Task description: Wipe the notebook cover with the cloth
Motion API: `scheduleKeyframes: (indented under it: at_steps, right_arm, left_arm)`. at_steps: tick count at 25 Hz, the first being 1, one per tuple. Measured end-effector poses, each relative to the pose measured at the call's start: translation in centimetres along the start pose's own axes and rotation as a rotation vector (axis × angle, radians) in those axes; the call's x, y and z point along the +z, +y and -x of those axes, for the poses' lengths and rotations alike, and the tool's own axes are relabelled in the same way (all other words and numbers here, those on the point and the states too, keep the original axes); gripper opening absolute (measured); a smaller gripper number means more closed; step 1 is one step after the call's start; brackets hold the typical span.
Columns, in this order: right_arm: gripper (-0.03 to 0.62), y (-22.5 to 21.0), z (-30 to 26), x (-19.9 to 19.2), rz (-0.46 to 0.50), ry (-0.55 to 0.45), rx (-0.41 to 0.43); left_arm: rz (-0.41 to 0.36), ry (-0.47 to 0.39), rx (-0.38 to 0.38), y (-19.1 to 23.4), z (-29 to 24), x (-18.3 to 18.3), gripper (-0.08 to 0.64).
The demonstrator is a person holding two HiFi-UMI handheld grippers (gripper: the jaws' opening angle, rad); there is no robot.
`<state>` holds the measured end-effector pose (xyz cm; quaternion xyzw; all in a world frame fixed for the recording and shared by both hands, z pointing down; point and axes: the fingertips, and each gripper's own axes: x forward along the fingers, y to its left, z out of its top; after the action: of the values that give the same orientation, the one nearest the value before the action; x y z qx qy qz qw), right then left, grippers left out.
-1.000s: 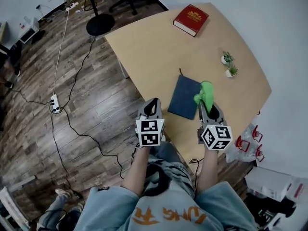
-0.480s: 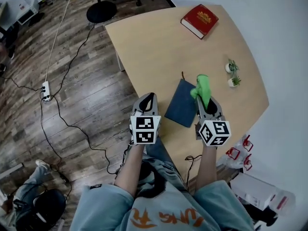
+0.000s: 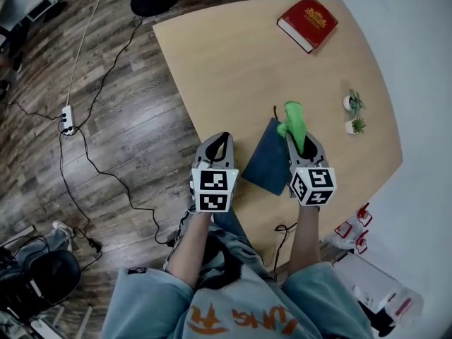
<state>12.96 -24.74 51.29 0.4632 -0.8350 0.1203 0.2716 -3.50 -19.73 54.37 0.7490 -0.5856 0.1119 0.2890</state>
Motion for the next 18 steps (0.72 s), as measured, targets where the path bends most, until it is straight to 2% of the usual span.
scheduleKeyframes:
  at_steps: [8,18]
  right_arm:
    - [0.109,-1.0,-4.2,-1.7,0.074,0.075,0.015]
    - [0.11,-1.7,-7.0,-4.4,0.182,0.188,-0.021]
  left_arm:
    - [-0.022,0.034,0.017,0.5,-2.3,-0.1,0.021]
    - [-0.029,0.06,0.017,0.1,-4.1,-1.4,0.021]
